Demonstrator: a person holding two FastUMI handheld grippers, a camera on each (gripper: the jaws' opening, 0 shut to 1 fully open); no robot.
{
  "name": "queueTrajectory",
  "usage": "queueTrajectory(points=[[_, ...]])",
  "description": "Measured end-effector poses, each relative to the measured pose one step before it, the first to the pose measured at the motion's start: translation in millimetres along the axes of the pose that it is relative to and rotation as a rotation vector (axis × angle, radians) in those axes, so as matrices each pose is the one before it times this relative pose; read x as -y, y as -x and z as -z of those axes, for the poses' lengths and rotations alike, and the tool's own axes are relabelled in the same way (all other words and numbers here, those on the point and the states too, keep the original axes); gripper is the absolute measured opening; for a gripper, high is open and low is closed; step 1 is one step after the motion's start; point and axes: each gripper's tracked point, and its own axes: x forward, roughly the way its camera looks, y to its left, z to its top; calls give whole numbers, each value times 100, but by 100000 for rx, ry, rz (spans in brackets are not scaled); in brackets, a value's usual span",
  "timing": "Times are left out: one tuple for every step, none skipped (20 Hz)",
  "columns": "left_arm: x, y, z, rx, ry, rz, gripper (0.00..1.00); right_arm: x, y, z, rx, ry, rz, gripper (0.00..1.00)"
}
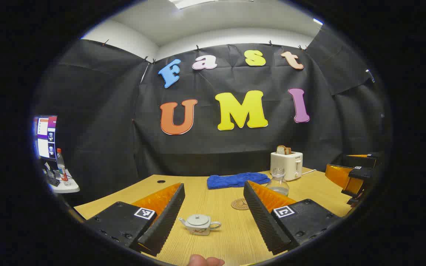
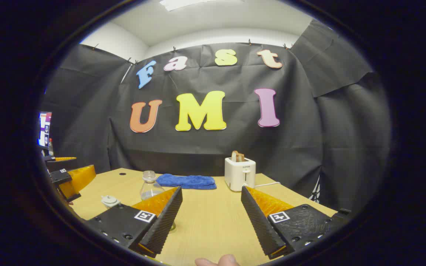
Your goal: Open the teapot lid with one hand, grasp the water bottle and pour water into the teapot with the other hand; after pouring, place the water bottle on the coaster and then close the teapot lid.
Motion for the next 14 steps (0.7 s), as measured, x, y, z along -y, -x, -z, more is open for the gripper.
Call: queueTrajectory(points=[[-41, 3, 78, -578, 15, -142, 100, 221, 104, -176, 446, -144, 537, 95], [-272, -19, 173, -247, 148, -780, 100, 144, -3, -115, 282, 24, 275, 95], [-176, -58, 64, -135, -10, -468, 100, 28, 49, -145, 447, 72, 171, 95], [-695, 83, -135, 31, -34, -494, 100, -121, -81, 4, 31, 209, -139, 95], [-419, -43, -17, -90, -188, -352, 100, -159, 9, 47, -89, 34, -489, 95], [-349, -6, 79, -236, -173, -487, 100, -285, 115, 35, -86, 0, -493, 95], [-405, 66, 24, -233, -69, -743, 100, -142, 63, 79, -270, 437, -420, 95], [-319, 106, -64, -72, 332, -741, 100, -206, 39, -31, -13, 244, -348, 95], [-185, -107, -19, 109, 454, -290, 100, -198, 123, -135, 225, 7, -386, 95], [-23, 1, -18, -60, 191, 72, 100, -241, -22, -3, 61, -46, -387, 95], [-39, 53, -23, -42, -256, 9, 100, -211, 19, -16, -90, 23, -495, 95], [3, 27, -120, 141, -264, -134, 100, -72, 9, 127, -77, 78, -277, 95], [-116, 4, 112, 3, -26, -1, 100, 3, -63, -29, -64, 26, -44, 97], [89, -100, -42, -91, 103, 103, 100, 7, 33, 36, -76, -284, -131, 97]])
